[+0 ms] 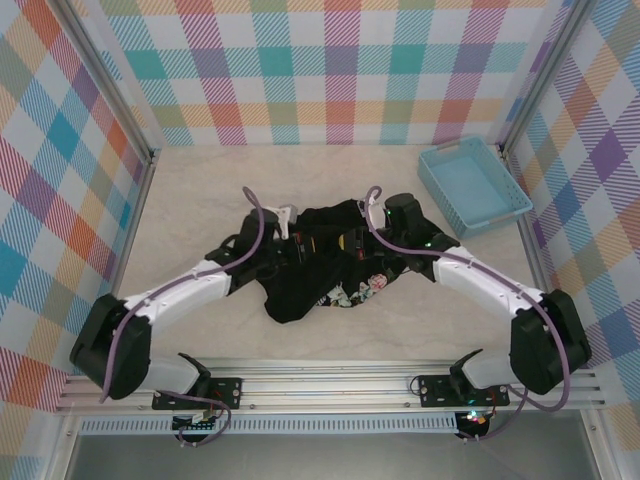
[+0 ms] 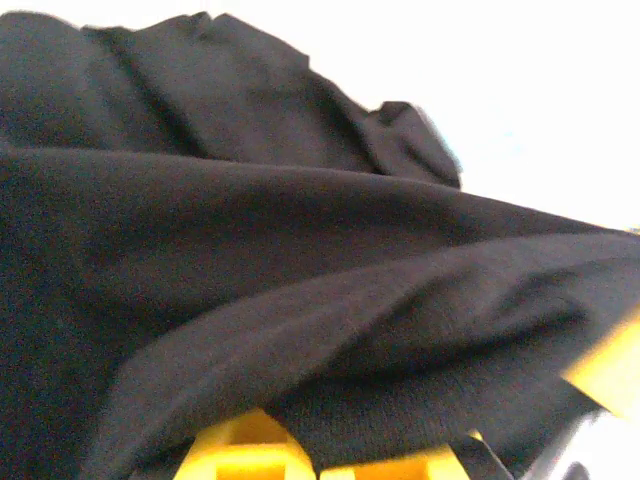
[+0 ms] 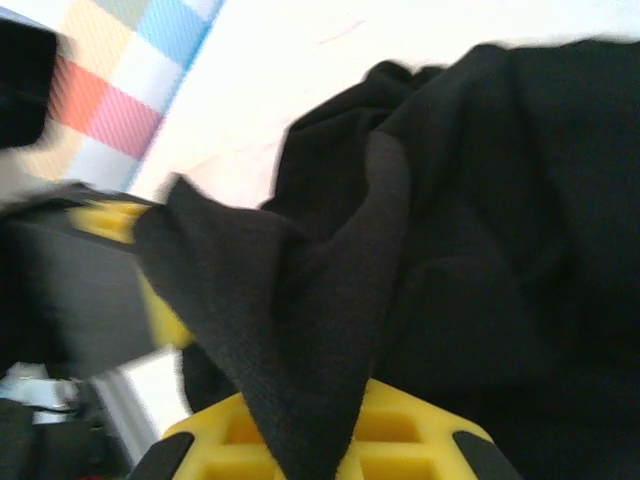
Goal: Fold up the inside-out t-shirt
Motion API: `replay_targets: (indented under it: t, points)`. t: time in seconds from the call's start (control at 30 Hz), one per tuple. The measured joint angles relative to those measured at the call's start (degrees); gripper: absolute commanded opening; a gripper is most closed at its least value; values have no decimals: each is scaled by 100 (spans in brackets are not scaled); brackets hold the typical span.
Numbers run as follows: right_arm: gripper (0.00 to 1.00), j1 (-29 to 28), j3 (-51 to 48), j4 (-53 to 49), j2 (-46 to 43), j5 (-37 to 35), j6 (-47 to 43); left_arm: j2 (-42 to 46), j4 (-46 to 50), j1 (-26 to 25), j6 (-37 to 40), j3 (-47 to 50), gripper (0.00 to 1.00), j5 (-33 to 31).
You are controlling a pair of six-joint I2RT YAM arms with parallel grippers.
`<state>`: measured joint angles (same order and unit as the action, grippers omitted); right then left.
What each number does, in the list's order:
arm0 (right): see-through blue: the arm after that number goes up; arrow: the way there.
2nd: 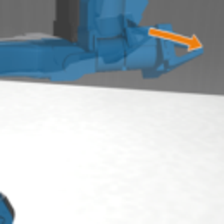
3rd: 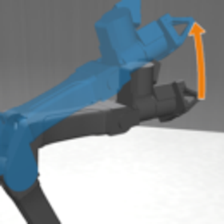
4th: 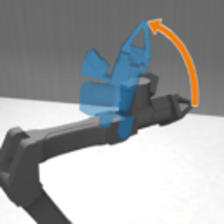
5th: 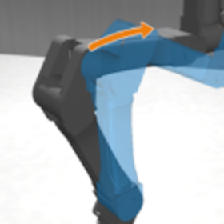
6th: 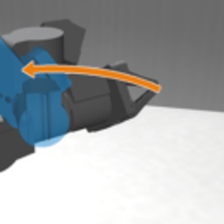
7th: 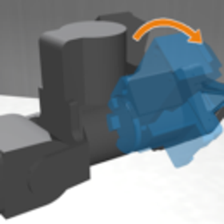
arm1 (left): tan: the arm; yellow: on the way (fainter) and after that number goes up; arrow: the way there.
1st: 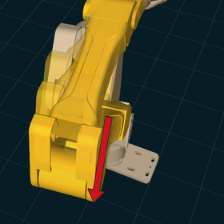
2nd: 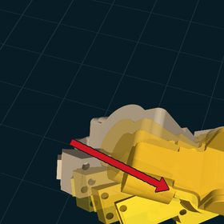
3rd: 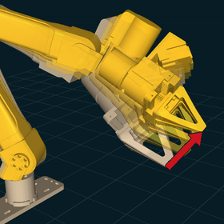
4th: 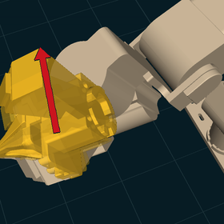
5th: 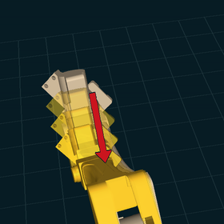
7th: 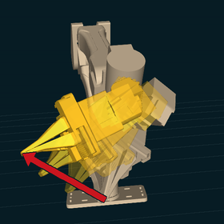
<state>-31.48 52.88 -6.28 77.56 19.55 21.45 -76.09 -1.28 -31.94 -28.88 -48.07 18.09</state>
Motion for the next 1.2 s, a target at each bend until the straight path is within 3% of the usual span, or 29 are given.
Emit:
replay_targets:
  t: [0.13, 0.27, 0.4, 0.57, 0.67, 0.73, 0.93, 1.2]
  points:
    - [0, -11, 136, -542, -358, -568, -780, 793, 238, 640, -63, -251, 0, 1215]
    - [1, -83, 332, -820, -490, -975, -1080, 1045, 319, 927, -315, -356, 0, 2363]
    - [15, -90, 728, -1220, -251, -1320, -1106, 1038, 334, 964, -619, -339, 0, 3025]
    - [41, -59, 734, -1569, -142, -1440, -1300, 1078, 601, 1040, -516, -341, 0, 3200]
    - [53, -116, 579, -1556, -247, -1152, -1589, 1080, 734, 1073, -431, -341, 0, 3202]
    - [66, -232, 501, -1547, -328, -916, -1779, 1073, 741, 1073, -385, -341, 0, 3202]
    - [73, -385, 553, -1360, -142, -568, -2229, 1064, 874, 1073, -243, -341, 0, 3202]
    - [75, -507, 1067, -986, 863, -505, -2540, 1067, 1043, 1073, -79, -341, 0, 3200]
